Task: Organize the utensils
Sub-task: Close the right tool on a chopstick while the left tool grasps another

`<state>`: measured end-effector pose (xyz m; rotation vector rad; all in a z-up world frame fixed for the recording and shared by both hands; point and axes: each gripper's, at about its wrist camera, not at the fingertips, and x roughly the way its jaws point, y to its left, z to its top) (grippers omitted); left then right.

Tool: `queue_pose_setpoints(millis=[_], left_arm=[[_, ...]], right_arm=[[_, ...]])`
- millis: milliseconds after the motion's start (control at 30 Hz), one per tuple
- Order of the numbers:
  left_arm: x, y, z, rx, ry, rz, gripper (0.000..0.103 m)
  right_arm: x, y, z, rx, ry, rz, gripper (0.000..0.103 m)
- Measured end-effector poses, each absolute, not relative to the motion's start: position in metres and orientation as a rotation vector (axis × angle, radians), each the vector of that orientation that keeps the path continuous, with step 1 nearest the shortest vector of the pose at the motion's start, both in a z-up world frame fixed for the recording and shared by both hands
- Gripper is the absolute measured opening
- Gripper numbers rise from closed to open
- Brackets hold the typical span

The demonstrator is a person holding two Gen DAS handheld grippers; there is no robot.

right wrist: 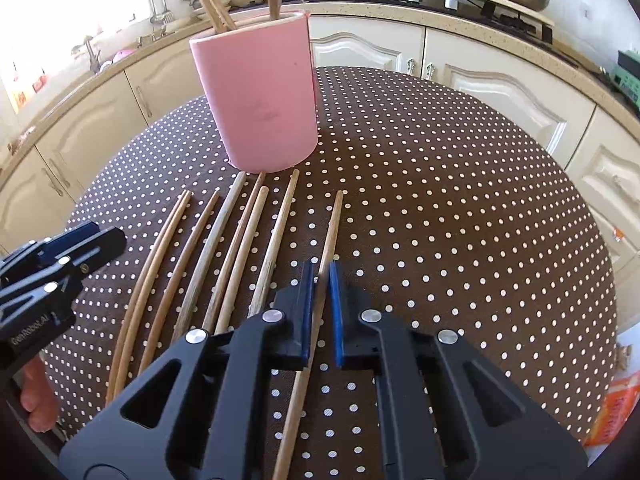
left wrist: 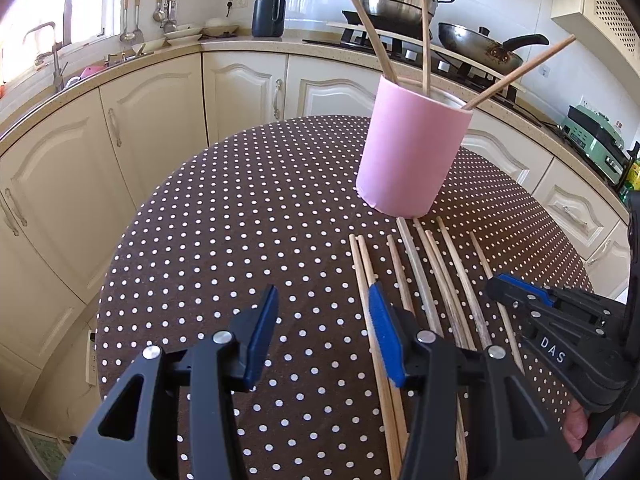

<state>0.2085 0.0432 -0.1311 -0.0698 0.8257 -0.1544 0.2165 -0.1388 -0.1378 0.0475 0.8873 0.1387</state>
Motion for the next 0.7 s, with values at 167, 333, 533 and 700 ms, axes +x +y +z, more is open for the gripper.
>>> queue_pose_setpoints(millis=[167,333,533,700], left_arm=[[0.214,0.037,-0.138,-0.062,0.874,-0.182,0.047],[0.220,0.032,-0.145,-0.042,0.908,-0.161,0.047],[0.231,0.025,-0.145,-0.016,0.939,-0.124,0.050],[0.247,0.018,-0.144,-0.006,0.983,-0.081,0.054]], right_arm=[[0.216,-0.145,-0.138,0.074,0.888,0.143,0.009],[0.211,-0.151,-0.138,0.089,0.888,0.148,0.009],[0.205,-0.156,-0.138,0.111,0.887,0.144,0.009],[0.200,-0.158,-0.137,0.124,0.890,0.143,0.009]])
